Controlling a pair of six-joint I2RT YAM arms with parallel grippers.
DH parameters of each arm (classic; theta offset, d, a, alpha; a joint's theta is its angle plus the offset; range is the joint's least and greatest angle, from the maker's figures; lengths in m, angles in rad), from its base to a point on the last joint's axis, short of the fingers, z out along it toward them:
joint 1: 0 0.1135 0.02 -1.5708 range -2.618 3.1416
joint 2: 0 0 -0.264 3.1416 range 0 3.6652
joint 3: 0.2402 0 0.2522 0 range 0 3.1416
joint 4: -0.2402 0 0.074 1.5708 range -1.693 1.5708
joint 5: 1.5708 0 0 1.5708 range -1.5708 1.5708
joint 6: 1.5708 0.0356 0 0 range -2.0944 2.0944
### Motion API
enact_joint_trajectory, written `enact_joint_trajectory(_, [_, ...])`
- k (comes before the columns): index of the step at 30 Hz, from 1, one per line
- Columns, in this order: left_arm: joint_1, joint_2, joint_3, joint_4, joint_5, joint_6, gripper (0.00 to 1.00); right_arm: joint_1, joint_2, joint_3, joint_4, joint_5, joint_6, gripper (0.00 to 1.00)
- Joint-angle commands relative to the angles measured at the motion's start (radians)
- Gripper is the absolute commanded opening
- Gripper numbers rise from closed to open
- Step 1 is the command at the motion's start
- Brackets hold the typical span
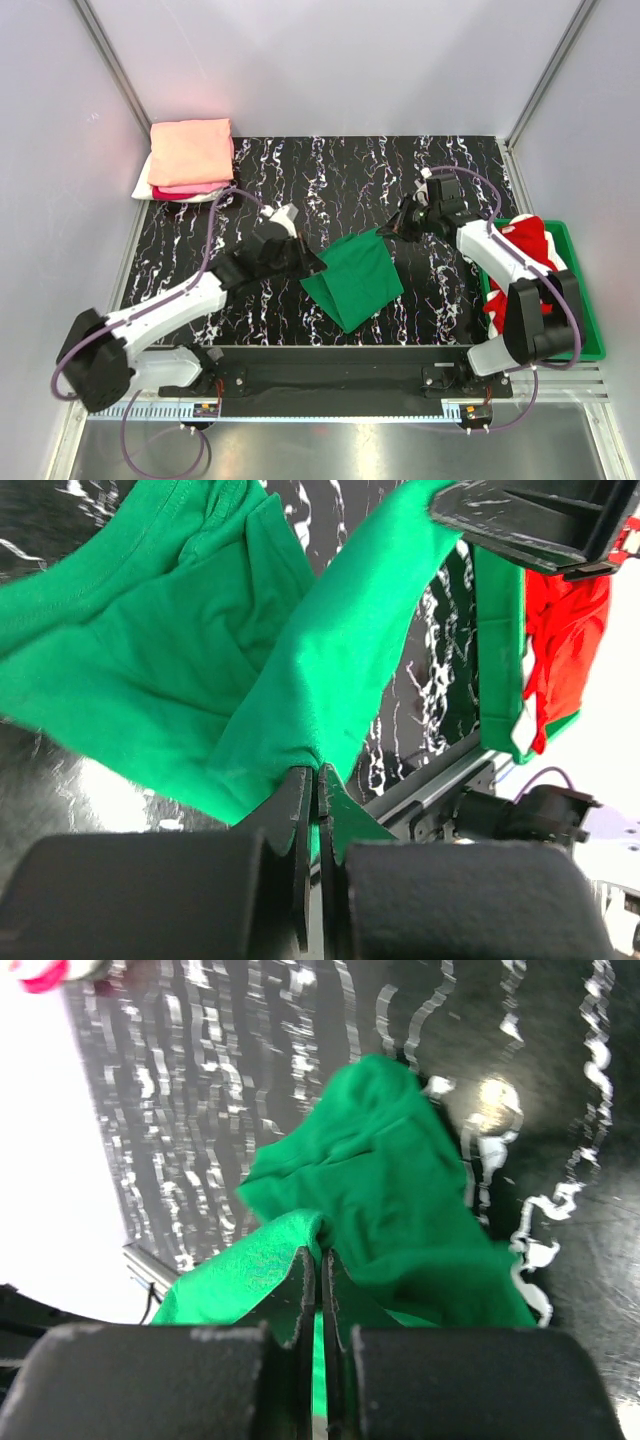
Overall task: Fold and stack the t-shirts
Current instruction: Fold the tshirt
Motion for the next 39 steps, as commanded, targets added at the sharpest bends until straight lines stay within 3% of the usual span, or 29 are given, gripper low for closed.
enact_joint_trajectory(1, [-0.001, -0.092, 0.004, -0.085, -0.084, -0.018, 0.01, 0.012, -0.037, 0.063, -0.014, -0.04, -0.002, 0.0])
enact_joint_trajectory(7, [0.029, -0.068, -0.016, -0.131, -0.149, 0.025, 0.01, 0.039, 0.138, 0.117, 0.056, -0.067, -0.007, 0.0])
enact_joint_trajectory(14, [0.242, 0.072, -0.033, -0.03, -0.063, 0.187, 0.0, 0.049, 0.394, 0.279, 0.116, -0.11, -0.019, 0.0])
enact_joint_trajectory(17, [0.316, 0.195, 0.008, 0.022, 0.007, 0.264, 0.0, 0.049, 0.477, 0.37, 0.087, -0.097, -0.025, 0.05])
enact_joint_trajectory(18, [0.325, 0.272, 0.03, 0.024, 0.018, 0.278, 0.0, 0.049, 0.51, 0.405, 0.082, -0.092, -0.022, 0.11])
enact_joint_trajectory(21, [0.347, 0.412, 0.1, 0.027, 0.067, 0.309, 0.0, 0.049, 0.57, 0.468, 0.061, -0.083, -0.022, 0.19])
enact_joint_trajectory(22, [0.352, 0.44, 0.111, 0.04, 0.084, 0.316, 0.05, 0.049, 0.584, 0.483, 0.044, -0.074, -0.022, 0.28])
enact_joint_trajectory(26, [0.381, 0.52, 0.185, 0.036, 0.13, 0.326, 0.36, 0.049, 0.612, 0.514, 0.002, -0.017, -0.002, 0.3])
enact_joint_trajectory(28, [0.391, 0.505, 0.203, 0.008, 0.129, 0.329, 0.63, 0.05, 0.604, 0.513, -0.014, 0.012, 0.005, 0.36])
enact_joint_trajectory(30, [0.396, 0.454, 0.228, -0.015, 0.126, 0.335, 0.71, 0.049, 0.585, 0.511, -0.025, 0.029, 0.002, 0.37])
enact_joint_trajectory(31, [0.398, 0.433, 0.237, -0.051, 0.112, 0.344, 0.88, 0.049, 0.571, 0.511, -0.039, 0.046, -0.002, 0.39])
enact_joint_trajectory(32, [0.398, 0.411, 0.248, -0.071, 0.104, 0.349, 0.99, 0.05, 0.537, 0.507, -0.042, 0.054, -0.008, 0.43])
enact_joint_trajectory(36, [0.399, 0.274, 0.291, -0.168, 0.069, 0.369, 0.99, 0.049, 0.41, 0.465, -0.085, 0.139, -0.044, 0.56])
enact_joint_trajectory(39, [0.398, 0.203, 0.277, -0.196, 0.069, 0.367, 0.99, 0.05, 0.293, 0.407, -0.094, 0.198, -0.054, 0.58])
